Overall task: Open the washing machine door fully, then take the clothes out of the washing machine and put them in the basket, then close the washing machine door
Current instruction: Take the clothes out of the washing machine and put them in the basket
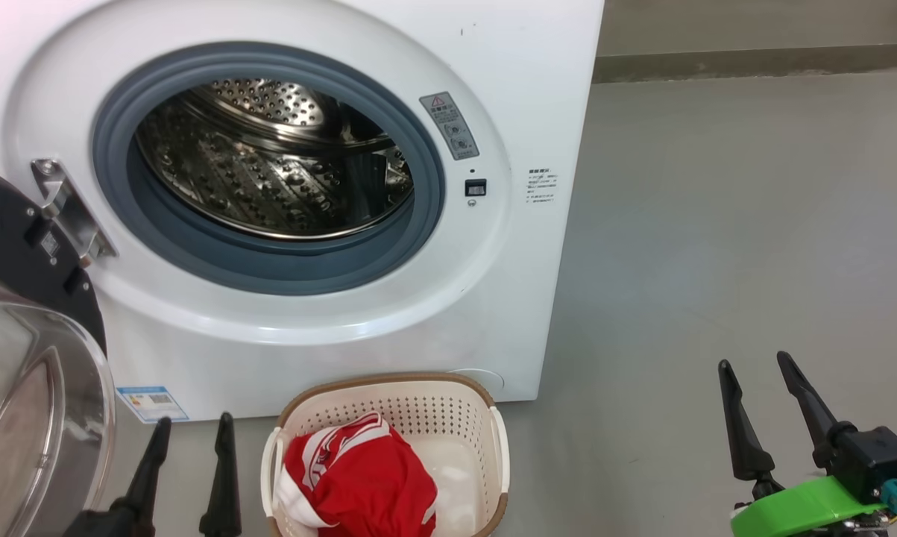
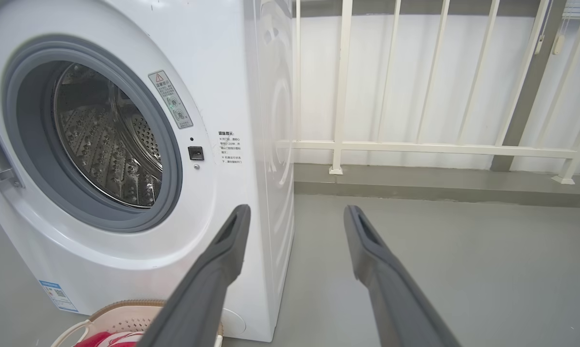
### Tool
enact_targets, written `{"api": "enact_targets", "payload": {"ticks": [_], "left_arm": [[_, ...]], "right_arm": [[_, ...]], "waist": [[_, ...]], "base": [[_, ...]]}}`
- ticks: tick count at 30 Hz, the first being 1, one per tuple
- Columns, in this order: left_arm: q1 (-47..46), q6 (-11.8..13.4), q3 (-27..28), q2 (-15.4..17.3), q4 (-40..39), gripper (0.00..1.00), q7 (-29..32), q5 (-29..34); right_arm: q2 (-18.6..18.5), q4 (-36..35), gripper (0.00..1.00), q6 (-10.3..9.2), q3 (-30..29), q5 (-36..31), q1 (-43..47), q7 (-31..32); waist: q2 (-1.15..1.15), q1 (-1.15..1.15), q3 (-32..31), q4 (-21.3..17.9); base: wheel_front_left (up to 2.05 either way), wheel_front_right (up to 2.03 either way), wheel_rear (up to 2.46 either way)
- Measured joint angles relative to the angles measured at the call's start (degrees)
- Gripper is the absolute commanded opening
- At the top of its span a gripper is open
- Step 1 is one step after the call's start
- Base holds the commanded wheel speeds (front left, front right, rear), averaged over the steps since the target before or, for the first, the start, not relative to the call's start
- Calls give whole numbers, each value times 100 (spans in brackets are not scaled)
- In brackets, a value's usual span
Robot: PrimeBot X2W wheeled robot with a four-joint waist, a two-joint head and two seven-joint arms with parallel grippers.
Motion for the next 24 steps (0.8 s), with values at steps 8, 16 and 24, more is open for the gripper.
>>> {"api": "enact_targets", "payload": {"ticks": [8, 16, 24], "left_arm": [[288, 19, 30, 33, -25, 100, 0, 0], [419, 76, 75, 40, -26, 100, 0, -2], [487, 208, 86, 52, -49, 100, 0, 58]], "right_arm": [[11, -205, 100, 0, -25, -16, 223, 0], [14, -242, 100, 0, 10, -19, 278, 0], [16, -237, 100, 0, -1, 13, 323, 0]], "waist": [[0, 0, -106, -70], [0, 0, -201, -158], [0, 0, -253, -212]], "base": [[0, 0, 0], [0, 0, 0], [-11, 11, 0]]}}
